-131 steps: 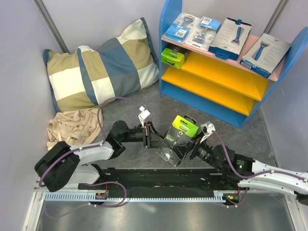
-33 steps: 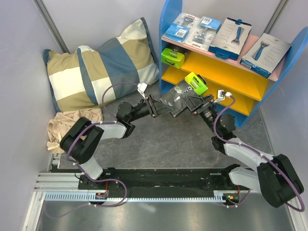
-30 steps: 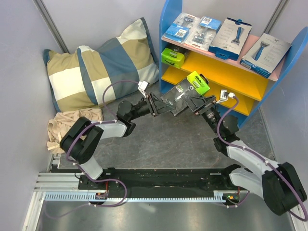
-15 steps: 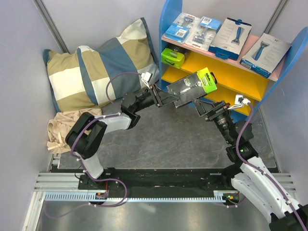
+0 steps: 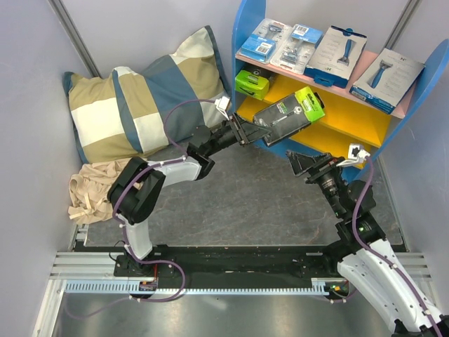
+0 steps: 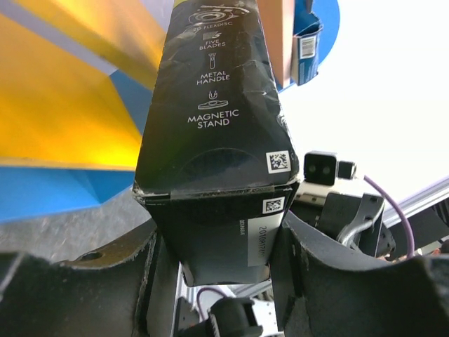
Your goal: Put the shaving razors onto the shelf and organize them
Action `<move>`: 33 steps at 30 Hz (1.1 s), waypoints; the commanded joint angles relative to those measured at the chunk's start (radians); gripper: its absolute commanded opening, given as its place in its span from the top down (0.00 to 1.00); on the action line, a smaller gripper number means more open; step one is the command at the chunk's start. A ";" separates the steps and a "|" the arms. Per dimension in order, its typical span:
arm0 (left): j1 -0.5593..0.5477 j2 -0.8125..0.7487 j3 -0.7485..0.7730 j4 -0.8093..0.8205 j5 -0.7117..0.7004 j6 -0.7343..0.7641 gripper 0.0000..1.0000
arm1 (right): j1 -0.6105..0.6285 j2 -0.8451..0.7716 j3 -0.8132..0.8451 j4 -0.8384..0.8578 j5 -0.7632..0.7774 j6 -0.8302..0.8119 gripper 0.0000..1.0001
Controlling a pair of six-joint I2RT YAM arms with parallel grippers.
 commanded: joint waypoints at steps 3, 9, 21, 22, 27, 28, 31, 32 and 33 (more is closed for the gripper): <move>-0.038 0.030 0.132 0.047 -0.125 0.016 0.98 | -0.002 -0.047 0.050 -0.092 0.034 -0.043 0.02; -0.075 0.067 0.214 -0.031 -0.231 0.023 0.98 | -0.004 -0.118 0.099 -0.204 0.054 -0.068 0.02; -0.115 0.133 0.353 -0.171 -0.458 -0.019 0.98 | -0.004 -0.239 0.166 -0.394 0.154 -0.118 0.02; -0.116 0.141 0.359 -0.182 -0.467 -0.026 0.98 | -0.004 -0.241 0.169 -0.403 0.157 -0.123 0.02; -0.119 0.153 0.415 -0.257 -0.528 -0.035 0.98 | -0.002 -0.242 0.180 -0.423 0.160 -0.130 0.02; -0.122 0.153 0.422 -0.271 -0.538 -0.036 0.98 | -0.004 -0.241 0.182 -0.428 0.160 -0.132 0.02; -0.122 0.161 0.455 -0.315 -0.579 -0.043 0.98 | -0.004 -0.242 0.182 -0.434 0.158 -0.132 0.02; -0.121 0.167 0.462 -0.326 -0.594 -0.046 0.98 | -0.004 -0.241 0.182 -0.435 0.158 -0.134 0.02; -0.121 0.170 0.479 -0.335 -0.600 -0.052 0.98 | -0.004 -0.239 0.182 -0.437 0.157 -0.132 0.02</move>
